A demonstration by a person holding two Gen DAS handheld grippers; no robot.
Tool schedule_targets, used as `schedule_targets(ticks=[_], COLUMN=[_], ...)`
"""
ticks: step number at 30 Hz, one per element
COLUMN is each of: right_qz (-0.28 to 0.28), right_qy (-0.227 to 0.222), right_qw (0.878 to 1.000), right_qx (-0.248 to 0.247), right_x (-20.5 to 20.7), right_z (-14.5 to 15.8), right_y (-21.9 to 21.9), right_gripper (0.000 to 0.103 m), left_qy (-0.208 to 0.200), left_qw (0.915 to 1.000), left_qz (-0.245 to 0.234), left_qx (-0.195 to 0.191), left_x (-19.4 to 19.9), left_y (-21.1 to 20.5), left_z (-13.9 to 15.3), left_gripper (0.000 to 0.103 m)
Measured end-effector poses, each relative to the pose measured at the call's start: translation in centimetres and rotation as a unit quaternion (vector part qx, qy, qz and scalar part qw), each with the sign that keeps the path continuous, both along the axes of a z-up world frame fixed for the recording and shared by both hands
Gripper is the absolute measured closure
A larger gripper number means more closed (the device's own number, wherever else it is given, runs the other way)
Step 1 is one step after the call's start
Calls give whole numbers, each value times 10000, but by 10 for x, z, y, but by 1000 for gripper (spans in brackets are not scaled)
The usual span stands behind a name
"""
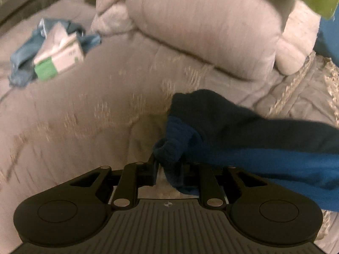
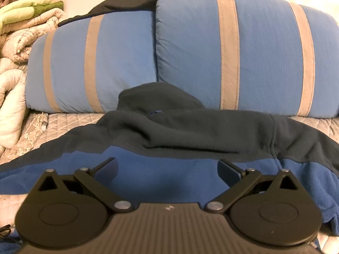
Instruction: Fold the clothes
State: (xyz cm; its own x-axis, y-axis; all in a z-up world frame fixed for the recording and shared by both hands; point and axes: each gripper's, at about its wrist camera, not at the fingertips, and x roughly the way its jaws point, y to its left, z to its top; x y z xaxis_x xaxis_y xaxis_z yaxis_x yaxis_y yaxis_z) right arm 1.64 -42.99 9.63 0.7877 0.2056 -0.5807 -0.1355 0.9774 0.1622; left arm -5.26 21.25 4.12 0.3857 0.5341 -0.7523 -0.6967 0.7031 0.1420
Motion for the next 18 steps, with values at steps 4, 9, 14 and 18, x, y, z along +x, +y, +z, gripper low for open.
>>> schedule_targets(ticks=[4,9,14,18], right_qz=[-15,-14,10,-31], right_qy=[34,-61,-42,-16], right_qw=[9999,9998,9999,9999], right_qx=[133,183,160,129], right_x=[1,-2,-1,0], right_z=[0,2,2,1], right_y=[-3,-4,-2,-3], right_gripper=[0,0,0,0], left_qy=[-55,-347,-343,-366], left_qw=[9996,9986,9972,9960], left_qz=[264,400,482,477], left_qx=[124,90,453,667], left_x=[-11,-20,-16,-12], left_y=[4,12,1,-4], left_z=[0,11,27,42], left_gripper=[48,39,38,34])
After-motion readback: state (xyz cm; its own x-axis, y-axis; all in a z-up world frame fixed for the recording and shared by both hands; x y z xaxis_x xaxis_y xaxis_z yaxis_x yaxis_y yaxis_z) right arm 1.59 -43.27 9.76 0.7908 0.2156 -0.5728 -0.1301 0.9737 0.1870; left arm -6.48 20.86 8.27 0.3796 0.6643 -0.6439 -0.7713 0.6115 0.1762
